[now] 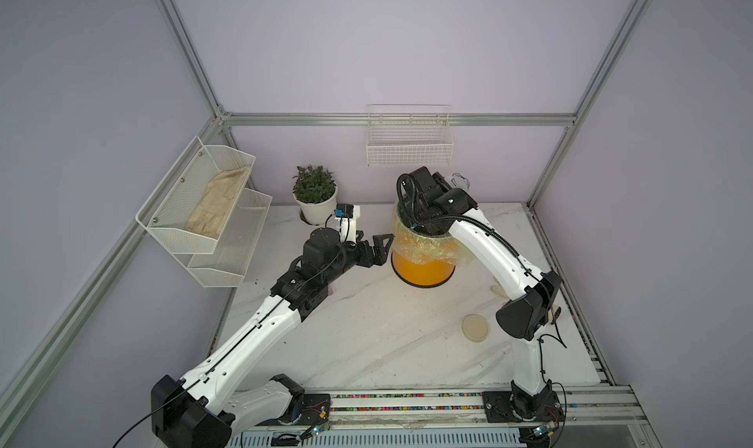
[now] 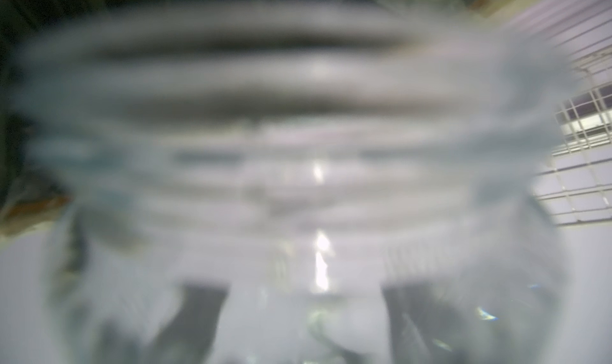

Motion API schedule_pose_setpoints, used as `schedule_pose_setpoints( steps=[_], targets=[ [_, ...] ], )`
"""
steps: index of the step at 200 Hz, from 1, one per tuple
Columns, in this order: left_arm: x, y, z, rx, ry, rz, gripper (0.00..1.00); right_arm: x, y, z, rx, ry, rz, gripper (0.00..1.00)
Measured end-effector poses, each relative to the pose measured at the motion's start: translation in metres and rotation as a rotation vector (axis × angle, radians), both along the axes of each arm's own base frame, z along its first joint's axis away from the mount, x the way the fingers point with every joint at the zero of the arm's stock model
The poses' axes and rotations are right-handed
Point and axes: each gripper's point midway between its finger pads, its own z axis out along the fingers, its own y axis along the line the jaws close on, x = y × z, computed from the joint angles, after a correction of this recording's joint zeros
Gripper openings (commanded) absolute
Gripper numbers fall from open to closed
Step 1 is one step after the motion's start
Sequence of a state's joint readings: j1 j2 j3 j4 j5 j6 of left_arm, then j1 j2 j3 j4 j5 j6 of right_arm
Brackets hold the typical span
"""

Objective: Empty expired oatmeal from jars
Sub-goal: Pour the expired oatmeal into the trash bin.

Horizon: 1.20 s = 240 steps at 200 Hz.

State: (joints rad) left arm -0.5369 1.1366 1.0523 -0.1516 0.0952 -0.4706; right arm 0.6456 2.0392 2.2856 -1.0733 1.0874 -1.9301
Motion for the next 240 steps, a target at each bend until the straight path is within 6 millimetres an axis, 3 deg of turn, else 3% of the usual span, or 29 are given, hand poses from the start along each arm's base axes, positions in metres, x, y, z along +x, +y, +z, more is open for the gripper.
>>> schedule_pose_setpoints(
  steps=[78, 105, 132, 154, 173, 205, 240],
  targets=[
    [-0.001, 0.002, -0.001, 0.006, 0.006, 0.007, 1.0, 0.0, -0.003, 0.005, 0.199, -0.034, -0.018, 0.02],
    [-0.003, 0.005, -0.002, 0.013, 0.009, 0.018, 1.0, 0.0, -0.002, -0.009, 0.312, -0.01, -0.03, 0.02],
    [-0.003, 0.006, -0.002, 0.016, 0.011, 0.021, 1.0, -0.009, -0.017, -0.036, 0.31, 0.058, -0.064, 0.02],
    [-0.003, 0.007, -0.005, 0.024, 0.023, 0.024, 1.0, -0.006, -0.021, -0.041, 0.347, 0.067, -0.068, 0.01],
    [-0.003, 0.008, -0.006, 0.027, 0.025, 0.03, 1.0, 0.0, -0.022, -0.026, 0.447, 0.031, -0.06, 0.02],
    [-0.002, 0.011, -0.008, 0.04, 0.025, 0.044, 1.0, 0.007, -0.036, 0.023, 0.599, -0.107, -0.049, 0.02],
    [-0.002, 0.012, -0.01, 0.046, 0.033, 0.047, 1.0, 0.001, -0.046, 0.041, 0.796, -0.168, -0.064, 0.02]
  ],
)
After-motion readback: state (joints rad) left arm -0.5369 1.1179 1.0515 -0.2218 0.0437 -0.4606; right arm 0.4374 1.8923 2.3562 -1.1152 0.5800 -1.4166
